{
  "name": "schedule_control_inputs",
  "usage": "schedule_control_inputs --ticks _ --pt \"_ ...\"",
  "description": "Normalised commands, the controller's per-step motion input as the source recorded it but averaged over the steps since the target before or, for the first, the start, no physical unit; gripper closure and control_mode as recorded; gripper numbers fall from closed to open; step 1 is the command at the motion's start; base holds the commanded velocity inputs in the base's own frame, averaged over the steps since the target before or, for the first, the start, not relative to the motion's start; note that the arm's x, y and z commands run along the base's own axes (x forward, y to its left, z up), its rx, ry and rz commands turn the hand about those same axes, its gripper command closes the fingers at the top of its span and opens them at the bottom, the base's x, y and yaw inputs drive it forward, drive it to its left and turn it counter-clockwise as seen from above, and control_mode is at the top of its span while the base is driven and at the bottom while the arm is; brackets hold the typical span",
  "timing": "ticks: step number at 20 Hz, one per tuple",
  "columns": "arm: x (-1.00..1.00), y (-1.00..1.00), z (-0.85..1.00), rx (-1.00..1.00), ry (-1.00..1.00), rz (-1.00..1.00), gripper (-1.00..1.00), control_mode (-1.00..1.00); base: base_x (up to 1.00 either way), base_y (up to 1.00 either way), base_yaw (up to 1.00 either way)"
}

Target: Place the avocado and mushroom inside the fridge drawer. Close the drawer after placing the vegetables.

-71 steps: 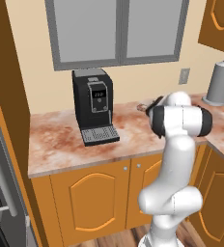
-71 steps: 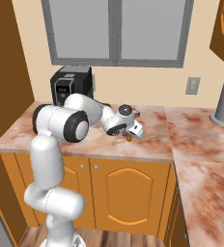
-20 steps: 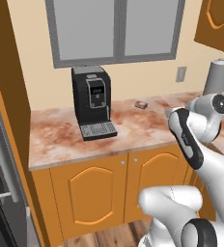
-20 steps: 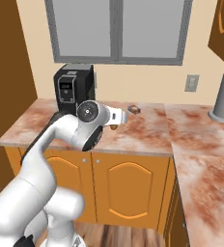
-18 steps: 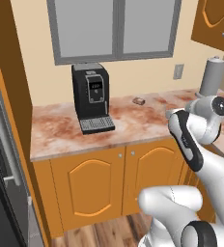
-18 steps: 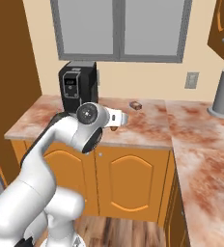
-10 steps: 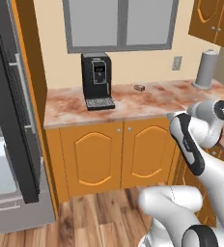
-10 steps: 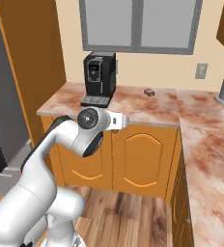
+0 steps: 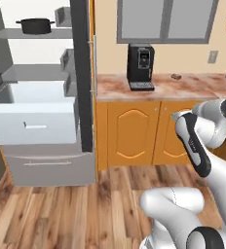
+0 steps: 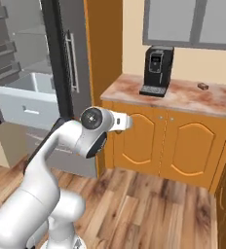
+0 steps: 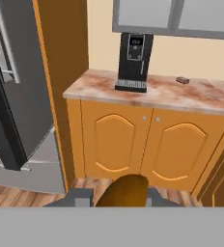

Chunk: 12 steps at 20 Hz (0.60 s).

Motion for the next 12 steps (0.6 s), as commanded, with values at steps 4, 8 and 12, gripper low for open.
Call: schedule_control_inputs --ticks 4,8,12 --pt "0.0 0.0 0.0 0.0 0.0 0.0 1.0 1.0 -0.09 1.0 0.28" --pt "0.0 0.0 0.0 0.0 0.0 0.0 1.0 1.0 0.0 1.0 0.26" --pt "0.0 0.0 0.0 0.0 0.0 0.0 1.0 1.0 0.0 1.0 0.27"
